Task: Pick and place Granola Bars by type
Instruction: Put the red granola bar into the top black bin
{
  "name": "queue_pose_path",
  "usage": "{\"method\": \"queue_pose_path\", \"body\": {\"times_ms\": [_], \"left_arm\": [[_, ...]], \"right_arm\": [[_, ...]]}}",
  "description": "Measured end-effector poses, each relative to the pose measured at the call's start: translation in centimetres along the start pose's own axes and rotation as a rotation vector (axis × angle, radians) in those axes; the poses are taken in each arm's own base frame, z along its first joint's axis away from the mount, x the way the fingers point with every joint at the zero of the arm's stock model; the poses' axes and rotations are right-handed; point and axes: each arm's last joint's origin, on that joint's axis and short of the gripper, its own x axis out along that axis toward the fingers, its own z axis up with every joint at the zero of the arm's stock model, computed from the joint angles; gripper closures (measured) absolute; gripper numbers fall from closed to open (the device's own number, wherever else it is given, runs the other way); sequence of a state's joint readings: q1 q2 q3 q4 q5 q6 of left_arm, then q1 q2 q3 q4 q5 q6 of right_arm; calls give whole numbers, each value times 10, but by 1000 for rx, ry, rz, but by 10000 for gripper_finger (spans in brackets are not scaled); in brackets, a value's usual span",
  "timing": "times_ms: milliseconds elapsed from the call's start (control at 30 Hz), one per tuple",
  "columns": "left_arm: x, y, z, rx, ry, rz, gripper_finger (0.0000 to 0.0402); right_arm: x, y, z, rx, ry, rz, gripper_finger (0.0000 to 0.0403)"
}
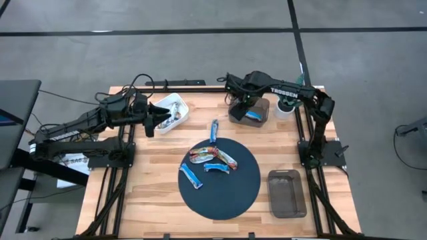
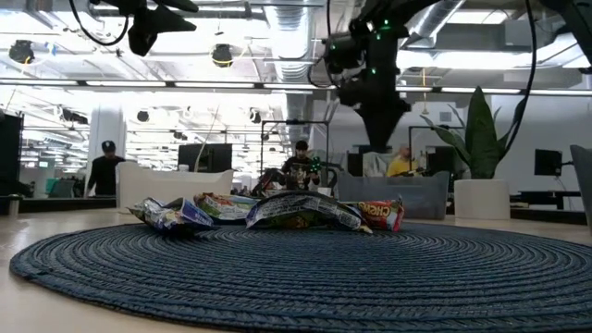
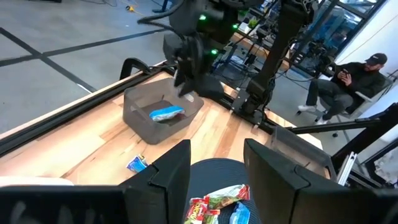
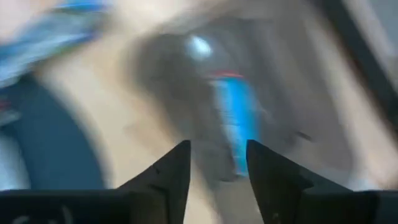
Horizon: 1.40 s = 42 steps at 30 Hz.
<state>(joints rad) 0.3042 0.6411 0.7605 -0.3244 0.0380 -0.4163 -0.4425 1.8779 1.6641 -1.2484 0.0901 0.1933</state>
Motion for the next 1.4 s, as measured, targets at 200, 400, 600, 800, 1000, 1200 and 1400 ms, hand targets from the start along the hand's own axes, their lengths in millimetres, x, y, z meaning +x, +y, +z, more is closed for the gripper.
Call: {"method": "queue_pose_path", "body": {"times_ms": [200, 400, 600, 800, 1000, 1200, 1400], "left_arm": [[0, 2, -4, 46, 41, 12, 261], [4, 5, -15, 125, 175, 30, 261], [17, 0, -22, 214, 242, -38, 261], [27, -9, -29, 233, 299, -104, 261], [27, -13, -32, 216, 319, -121, 261], [27, -13, -33, 211, 332, -132, 261], [27, -14, -33, 207, 343, -152, 261]], "right_arm": [[-32, 39, -13, -223, -134, 186, 233], [-80, 75, -39, -367, -349, 281, 235], [-90, 106, -66, -375, -329, 342, 243], [-52, 142, -93, -416, -253, 362, 245], [-22, 160, -100, -281, -308, 356, 249], [17, 169, -91, -233, -204, 285, 250], [45, 179, -90, -204, -93, 297, 252]]}}
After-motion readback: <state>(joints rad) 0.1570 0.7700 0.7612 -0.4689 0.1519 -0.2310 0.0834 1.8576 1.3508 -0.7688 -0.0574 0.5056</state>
